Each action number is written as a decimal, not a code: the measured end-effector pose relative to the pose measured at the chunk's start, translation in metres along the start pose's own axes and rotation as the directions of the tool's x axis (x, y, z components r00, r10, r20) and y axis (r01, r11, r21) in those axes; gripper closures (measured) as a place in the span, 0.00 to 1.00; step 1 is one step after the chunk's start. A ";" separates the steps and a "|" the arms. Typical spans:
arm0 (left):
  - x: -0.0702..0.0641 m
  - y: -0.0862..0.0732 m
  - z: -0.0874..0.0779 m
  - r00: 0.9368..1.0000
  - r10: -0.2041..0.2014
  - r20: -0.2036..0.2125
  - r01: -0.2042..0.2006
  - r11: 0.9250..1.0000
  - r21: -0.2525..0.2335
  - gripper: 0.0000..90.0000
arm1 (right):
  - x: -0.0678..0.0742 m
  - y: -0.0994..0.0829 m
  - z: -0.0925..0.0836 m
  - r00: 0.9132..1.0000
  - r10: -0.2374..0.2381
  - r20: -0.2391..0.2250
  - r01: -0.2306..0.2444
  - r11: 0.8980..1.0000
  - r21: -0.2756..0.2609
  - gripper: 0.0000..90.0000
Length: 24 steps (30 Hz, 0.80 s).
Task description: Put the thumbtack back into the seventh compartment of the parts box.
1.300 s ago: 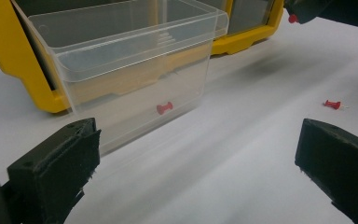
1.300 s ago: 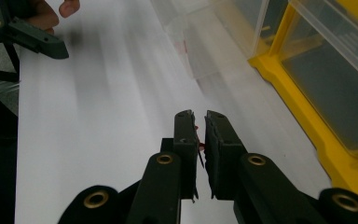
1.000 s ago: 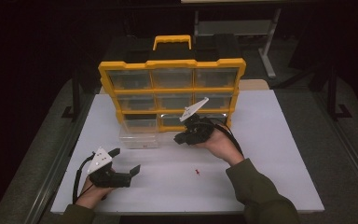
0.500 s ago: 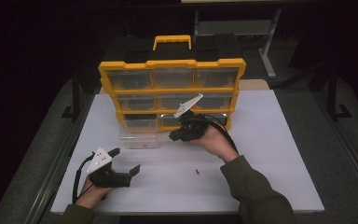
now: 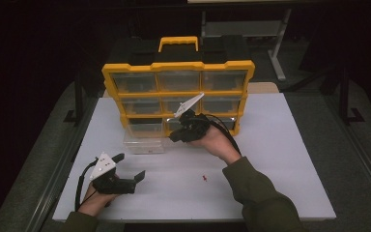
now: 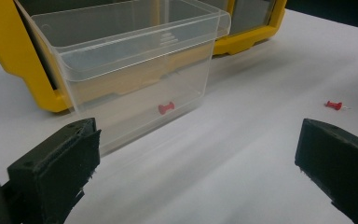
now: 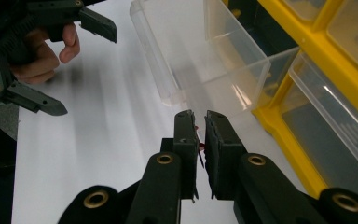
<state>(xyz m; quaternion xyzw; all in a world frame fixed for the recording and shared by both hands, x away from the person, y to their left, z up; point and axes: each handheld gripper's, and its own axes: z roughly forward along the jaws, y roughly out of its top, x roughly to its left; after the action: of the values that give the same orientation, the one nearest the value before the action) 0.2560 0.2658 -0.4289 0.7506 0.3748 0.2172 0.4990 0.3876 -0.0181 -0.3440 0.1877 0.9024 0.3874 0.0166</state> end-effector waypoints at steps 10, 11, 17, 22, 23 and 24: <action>0.000 0.000 0.000 1.000 0.001 0.000 -0.001 1.000 -0.003 0.00 | 0.000 0.013 0.003 1.000 0.016 -0.001 -0.016 1.000 -0.014 0.92; 0.000 0.000 0.000 1.000 0.002 0.000 -0.002 1.000 -0.003 0.00 | 0.000 0.014 0.003 1.000 0.014 -0.001 -0.014 1.000 -0.018 0.92; 0.001 0.000 0.000 1.000 0.002 0.001 -0.002 1.000 -0.005 0.00 | 0.001 0.023 0.007 1.000 0.014 -0.002 -0.014 1.000 -0.023 0.92; 0.001 0.000 0.000 1.000 0.005 0.000 -0.005 1.000 -0.004 0.00 | 0.000 0.029 0.012 1.000 0.008 -0.005 -0.008 1.000 -0.027 0.91; 0.001 0.000 0.000 1.000 0.005 0.000 -0.005 1.000 -0.003 0.00 | -0.001 0.030 0.014 1.000 0.008 -0.007 -0.008 1.000 -0.027 0.92; 0.001 0.000 0.000 1.000 0.007 0.000 -0.007 1.000 -0.002 0.00 | 0.000 0.031 0.015 1.000 0.012 -0.011 -0.012 0.999 -0.032 0.92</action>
<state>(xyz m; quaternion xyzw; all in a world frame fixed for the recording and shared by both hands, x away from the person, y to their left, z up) 0.2567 0.2664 -0.4291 0.7513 0.3719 0.2192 0.4993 0.4008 0.0119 -0.3322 0.1907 0.8950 0.4032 0.0123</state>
